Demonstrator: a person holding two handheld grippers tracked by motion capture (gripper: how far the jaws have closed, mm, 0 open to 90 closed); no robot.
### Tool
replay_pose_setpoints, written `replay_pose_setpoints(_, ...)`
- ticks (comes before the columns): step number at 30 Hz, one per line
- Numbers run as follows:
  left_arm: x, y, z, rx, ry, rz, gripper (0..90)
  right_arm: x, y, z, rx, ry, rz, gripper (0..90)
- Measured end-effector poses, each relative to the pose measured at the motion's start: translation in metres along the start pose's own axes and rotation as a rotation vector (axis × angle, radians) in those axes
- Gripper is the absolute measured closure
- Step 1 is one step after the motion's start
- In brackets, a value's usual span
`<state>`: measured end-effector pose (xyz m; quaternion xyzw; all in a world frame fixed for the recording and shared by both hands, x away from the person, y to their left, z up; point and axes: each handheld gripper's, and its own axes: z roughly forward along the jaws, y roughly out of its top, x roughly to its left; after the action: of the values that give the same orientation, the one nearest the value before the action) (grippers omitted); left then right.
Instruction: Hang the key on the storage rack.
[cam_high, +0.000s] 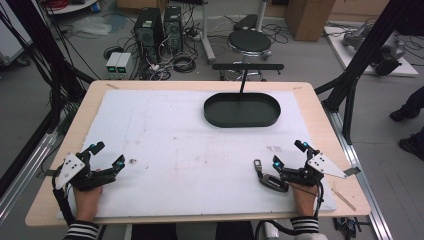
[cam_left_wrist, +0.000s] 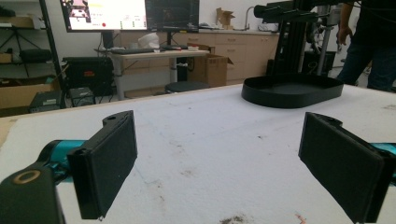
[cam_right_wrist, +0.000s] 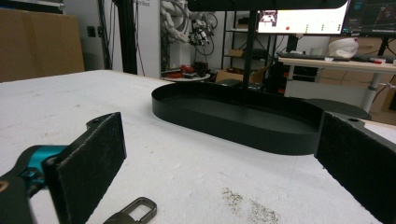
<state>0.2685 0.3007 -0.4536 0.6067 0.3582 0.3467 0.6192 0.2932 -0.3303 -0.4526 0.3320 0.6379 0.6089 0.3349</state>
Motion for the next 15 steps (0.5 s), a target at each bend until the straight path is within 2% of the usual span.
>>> replay_pose_setpoints(1,0.0000,0.0000,0.0000,0.000,0.000,0.000,11.9,0.0000,0.0000,-0.0006,0.005,0.001,0.015,1.1)
replay_pose_setpoints(4,-0.0006,0.0000,0.0003,0.001,0.000,0.005,11.9,-0.0012,-0.0001,-0.0007,-0.001,0.003,0.018,1.1)
replay_pose_setpoints(15,-0.0004,0.0000,0.0004,0.002,-0.001,0.003,11.9,-0.0003,-0.0001,-0.0008,0.000,0.003,0.014,1.1)
